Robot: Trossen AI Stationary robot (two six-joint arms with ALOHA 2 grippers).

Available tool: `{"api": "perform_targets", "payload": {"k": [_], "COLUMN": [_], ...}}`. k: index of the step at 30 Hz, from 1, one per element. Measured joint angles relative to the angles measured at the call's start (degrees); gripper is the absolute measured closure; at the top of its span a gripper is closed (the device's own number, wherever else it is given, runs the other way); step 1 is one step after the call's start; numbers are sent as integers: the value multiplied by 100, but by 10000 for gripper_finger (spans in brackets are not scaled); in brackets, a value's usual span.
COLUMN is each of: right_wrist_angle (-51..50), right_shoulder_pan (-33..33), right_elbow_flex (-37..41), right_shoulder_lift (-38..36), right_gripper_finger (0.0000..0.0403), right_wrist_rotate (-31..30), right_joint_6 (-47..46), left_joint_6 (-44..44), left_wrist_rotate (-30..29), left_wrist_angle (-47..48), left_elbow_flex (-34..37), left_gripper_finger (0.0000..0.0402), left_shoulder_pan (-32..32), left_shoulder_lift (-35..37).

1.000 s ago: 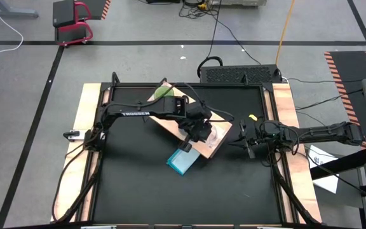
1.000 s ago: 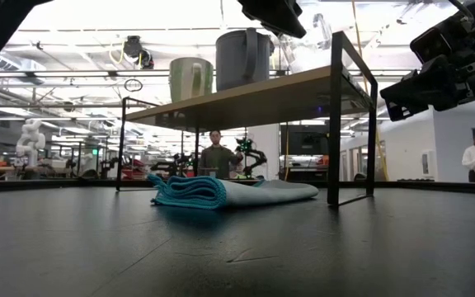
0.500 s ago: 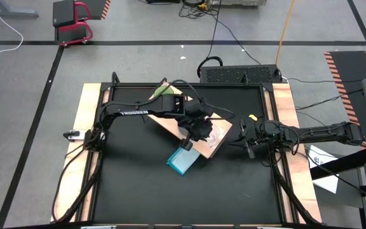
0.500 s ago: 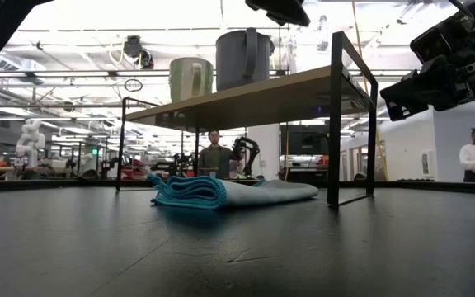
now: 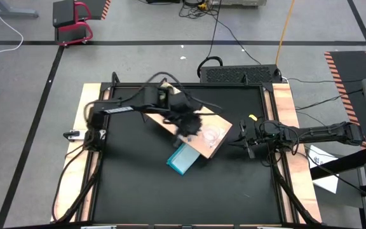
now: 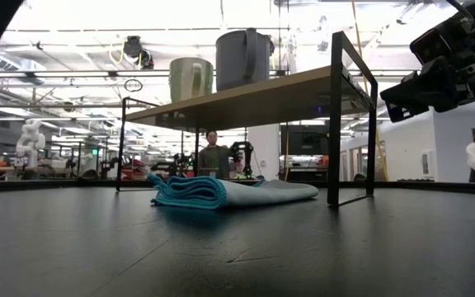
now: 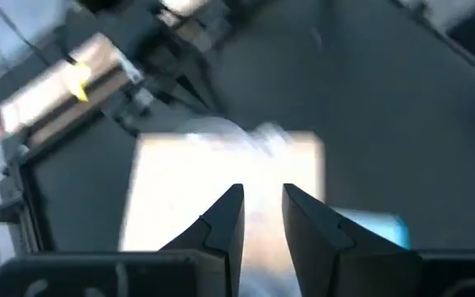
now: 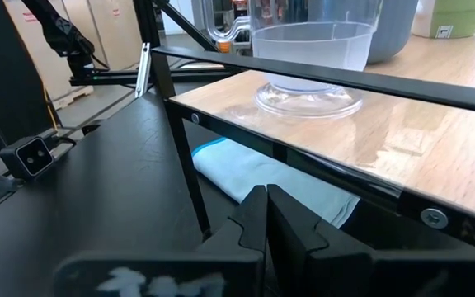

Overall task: Stack small to large cups/mugs on shelf
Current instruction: Return to Home Position

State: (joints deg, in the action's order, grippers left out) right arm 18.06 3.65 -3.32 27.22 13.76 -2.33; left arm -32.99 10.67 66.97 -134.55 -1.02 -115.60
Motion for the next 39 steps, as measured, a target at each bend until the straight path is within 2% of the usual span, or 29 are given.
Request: {"api": "perform_targets", "payload": {"k": [2,5,7,15,22,29,35,39], "right_wrist_angle": [2,4,6,85,94,72,48,43], "right_shoulder_pan": [0,-1,-1,1,-1,0,1,0], "right_elbow_flex": [1,1,0,1,1,0,-1,1], "right_shoulder_lift": [2,4,6,33,35,37,44,48], "right_gripper_finger": [403,403,403,403,403,403,403,403], "right_wrist_rotate": [0,0,2,1,2,2,3,3], "right_joint_6": [-41,-138,-151,-127,-130,-149,-140,-133], "left_joint_6": [-144,105,297,679,412,445,505,468], "left_wrist_rotate": [27,127,124,131,761,148,134,126], "left_wrist_angle": [416,712,893,981,725,862,1007,951], "left_elbow_flex": [34,32,32,32,32,40,125,684], "left_gripper_finger": [330,376,393,400,400,401,401,401], "left_shoulder_pan": [14,3,-2,175,442,545,551,550], "left_shoulder_lift": [240,604,864,1720,1993,2101,2318,2621]}}
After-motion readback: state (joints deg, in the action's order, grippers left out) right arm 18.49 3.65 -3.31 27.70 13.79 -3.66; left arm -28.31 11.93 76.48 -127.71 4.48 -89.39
